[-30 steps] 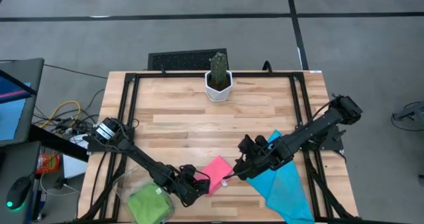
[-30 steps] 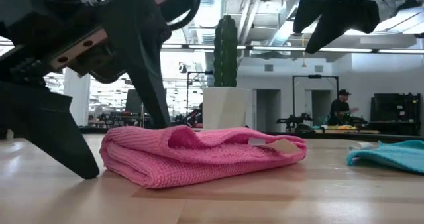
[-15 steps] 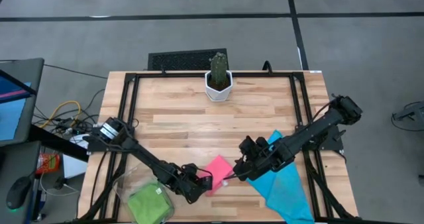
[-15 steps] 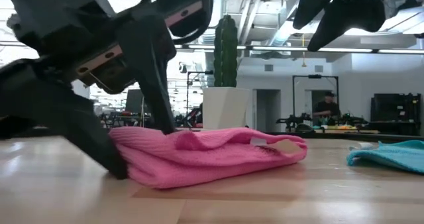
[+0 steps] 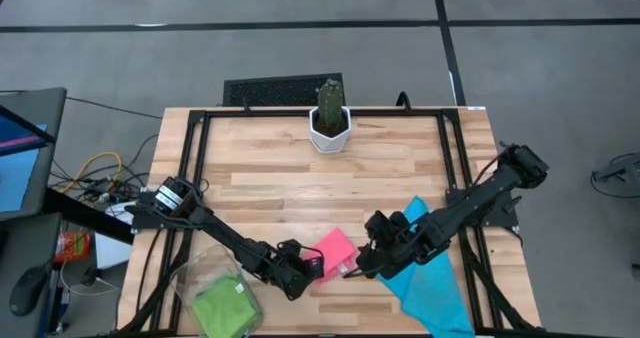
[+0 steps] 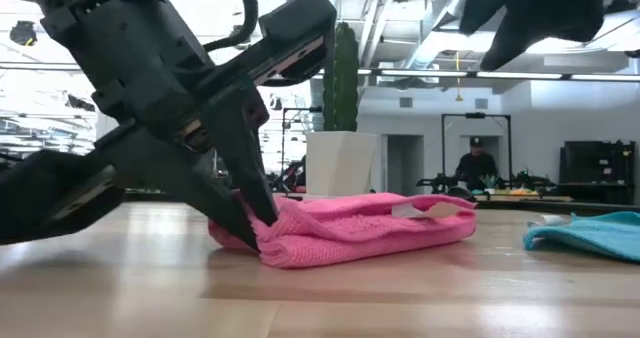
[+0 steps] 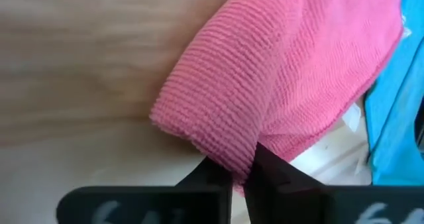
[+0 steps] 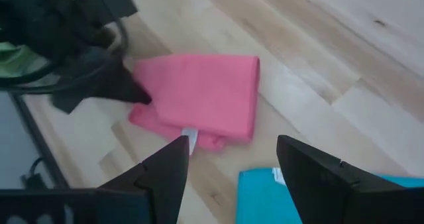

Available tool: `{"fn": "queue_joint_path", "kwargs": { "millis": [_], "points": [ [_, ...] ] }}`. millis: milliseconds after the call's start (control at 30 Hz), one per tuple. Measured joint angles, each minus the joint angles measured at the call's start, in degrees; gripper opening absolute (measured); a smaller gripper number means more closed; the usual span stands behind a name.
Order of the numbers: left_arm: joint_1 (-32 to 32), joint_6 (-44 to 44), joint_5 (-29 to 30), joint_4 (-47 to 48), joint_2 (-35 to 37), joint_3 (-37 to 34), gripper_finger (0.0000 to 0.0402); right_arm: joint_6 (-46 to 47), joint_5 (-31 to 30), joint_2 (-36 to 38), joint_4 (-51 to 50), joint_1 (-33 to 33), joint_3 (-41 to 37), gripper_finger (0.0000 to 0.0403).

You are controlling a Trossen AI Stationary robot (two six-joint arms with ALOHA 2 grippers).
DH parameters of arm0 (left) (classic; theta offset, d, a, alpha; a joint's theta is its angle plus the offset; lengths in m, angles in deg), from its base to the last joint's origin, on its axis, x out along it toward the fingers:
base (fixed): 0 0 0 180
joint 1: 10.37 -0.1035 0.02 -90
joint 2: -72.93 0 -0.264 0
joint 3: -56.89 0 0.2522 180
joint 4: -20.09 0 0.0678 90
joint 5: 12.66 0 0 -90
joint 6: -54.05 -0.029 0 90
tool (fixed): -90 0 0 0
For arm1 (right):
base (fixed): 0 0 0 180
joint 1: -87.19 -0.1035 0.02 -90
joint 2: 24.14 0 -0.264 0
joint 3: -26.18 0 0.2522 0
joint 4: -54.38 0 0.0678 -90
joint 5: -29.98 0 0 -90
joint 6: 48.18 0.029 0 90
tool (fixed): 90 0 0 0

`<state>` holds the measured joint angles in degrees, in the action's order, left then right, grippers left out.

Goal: Fold microfiber towels
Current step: Put the folded pink microfiber cloth into the transparent bin

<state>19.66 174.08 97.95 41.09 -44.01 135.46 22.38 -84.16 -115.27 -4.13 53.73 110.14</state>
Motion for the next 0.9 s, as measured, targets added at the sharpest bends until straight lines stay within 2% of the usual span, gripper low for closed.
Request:
{"fn": "queue_joint_path", "kwargs": {
  "millis": [67,200,367,533,733,900],
  "points": [
    [-0.4,-4.3,-1.4,-0.7,0.6,-0.2,0.0006,0.1,0.0,0.9,-0.3,-0.8,0.0,0.0255],
    [-1.9,-19.4,-6.1,-0.6,3.7,-0.2,0.0003,1.6,-1.6,3.0,-2.7,-2.1,0.0,0.0255],
    [-2.9,-31.3,-9.4,3.8,11.3,1.5,0.0002,4.2,-4.5,6.9,-7.2,-3.2,0.0,0.0255],
    [-3.3,-43.7,-17.8,7.9,17.4,1.8,0.0001,4.6,-7.3,10.1,-8.1,-3.9,0.0,0.0255],
    [-2.3,-49.6,-27.3,10.6,25.1,1.9,0.0000,4.6,-9.2,11.2,-7.5,-4.0,0.0,0.0255],
    [1.0,-49.2,-37.4,9.9,32.2,2.1,0.0000,5.0,-9.2,10.4,-6.6,-3.9,0.0,0.0255]
  ]
}}
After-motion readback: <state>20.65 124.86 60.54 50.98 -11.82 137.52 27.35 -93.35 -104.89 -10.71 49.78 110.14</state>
